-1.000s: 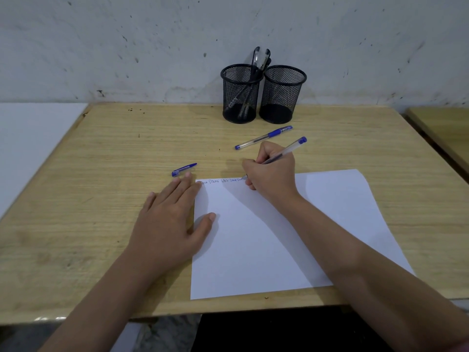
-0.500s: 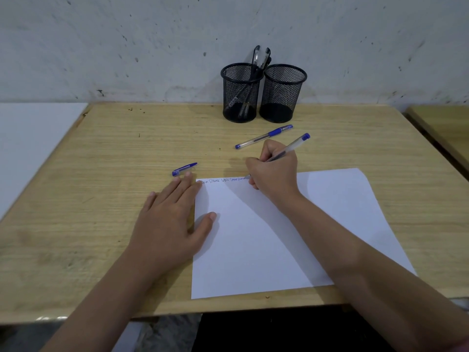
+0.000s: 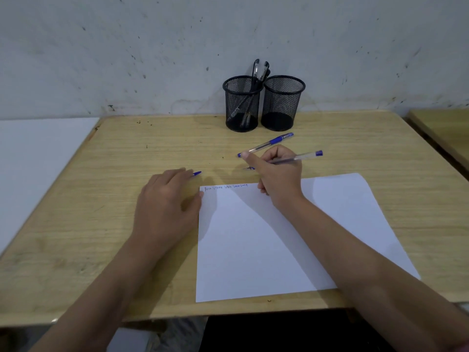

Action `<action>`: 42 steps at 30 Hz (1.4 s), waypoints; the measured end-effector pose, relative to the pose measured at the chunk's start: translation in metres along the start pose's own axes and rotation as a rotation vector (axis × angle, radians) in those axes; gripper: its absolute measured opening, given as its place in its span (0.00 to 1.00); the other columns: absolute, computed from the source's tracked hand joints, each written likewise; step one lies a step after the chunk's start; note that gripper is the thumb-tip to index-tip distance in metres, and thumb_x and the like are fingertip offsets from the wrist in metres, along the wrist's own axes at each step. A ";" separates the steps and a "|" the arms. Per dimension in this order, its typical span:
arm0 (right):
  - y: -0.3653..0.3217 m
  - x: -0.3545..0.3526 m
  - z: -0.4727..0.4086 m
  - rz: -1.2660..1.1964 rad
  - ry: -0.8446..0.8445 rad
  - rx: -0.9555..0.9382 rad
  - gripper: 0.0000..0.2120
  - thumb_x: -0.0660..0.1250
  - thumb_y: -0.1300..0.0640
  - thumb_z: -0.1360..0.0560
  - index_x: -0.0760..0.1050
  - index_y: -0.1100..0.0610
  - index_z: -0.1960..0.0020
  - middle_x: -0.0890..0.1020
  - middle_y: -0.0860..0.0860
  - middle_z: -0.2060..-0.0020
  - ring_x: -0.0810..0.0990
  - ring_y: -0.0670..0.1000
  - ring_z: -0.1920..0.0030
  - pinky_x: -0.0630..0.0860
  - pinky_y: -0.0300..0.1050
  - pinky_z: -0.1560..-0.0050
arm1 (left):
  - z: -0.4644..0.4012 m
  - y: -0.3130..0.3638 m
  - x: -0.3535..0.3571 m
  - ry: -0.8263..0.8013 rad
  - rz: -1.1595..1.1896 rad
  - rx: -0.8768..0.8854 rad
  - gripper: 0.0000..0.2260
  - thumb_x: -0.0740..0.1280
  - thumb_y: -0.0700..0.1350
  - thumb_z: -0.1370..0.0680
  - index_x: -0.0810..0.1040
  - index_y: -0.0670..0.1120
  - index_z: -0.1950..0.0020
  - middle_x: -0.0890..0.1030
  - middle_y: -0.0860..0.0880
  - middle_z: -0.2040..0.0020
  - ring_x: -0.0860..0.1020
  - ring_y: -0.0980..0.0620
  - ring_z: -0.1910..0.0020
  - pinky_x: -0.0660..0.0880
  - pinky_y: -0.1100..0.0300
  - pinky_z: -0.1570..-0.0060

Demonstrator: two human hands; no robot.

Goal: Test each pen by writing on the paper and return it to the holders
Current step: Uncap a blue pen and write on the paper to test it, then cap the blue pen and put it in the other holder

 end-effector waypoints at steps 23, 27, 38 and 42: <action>-0.048 -0.012 0.029 -0.036 -0.268 -0.372 0.08 0.67 0.62 0.25 0.76 0.52 0.61 0.80 0.46 0.72 0.76 0.42 0.73 0.73 0.38 0.71 | -0.028 0.071 -0.026 0.096 0.572 -0.047 0.07 0.72 0.39 0.30 0.82 0.50 0.55 0.83 0.55 0.58 0.79 0.60 0.59 0.72 0.71 0.55; -0.056 -0.017 0.038 -0.098 -0.316 -0.352 0.07 0.68 0.62 0.25 0.77 0.54 0.61 0.78 0.52 0.71 0.72 0.43 0.76 0.72 0.38 0.76 | -0.024 0.081 -0.031 0.170 0.554 0.064 0.07 0.71 0.36 0.29 0.82 0.48 0.56 0.82 0.56 0.59 0.79 0.60 0.59 0.71 0.71 0.57; -0.062 -0.018 0.053 -0.174 -0.278 -0.258 0.09 0.67 0.55 0.25 0.76 0.61 0.59 0.79 0.49 0.72 0.76 0.46 0.73 0.76 0.41 0.74 | -0.022 0.093 -0.035 0.337 0.515 0.263 0.05 0.69 0.34 0.29 0.81 0.40 0.56 0.81 0.47 0.60 0.78 0.56 0.60 0.72 0.67 0.57; -0.057 -0.022 0.050 0.089 -0.093 -0.472 0.20 0.69 0.46 0.28 0.75 0.64 0.64 0.76 0.52 0.76 0.71 0.44 0.76 0.71 0.39 0.72 | -0.039 0.092 -0.029 0.279 0.455 0.146 0.08 0.71 0.34 0.30 0.81 0.45 0.56 0.81 0.50 0.59 0.77 0.57 0.60 0.72 0.70 0.55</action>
Point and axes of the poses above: each hand's wrist, its own z-axis away from the middle knuckle, its own x-axis out of the palm, y = z × x, the point moved 1 cm from there along -z, towards the middle knuckle
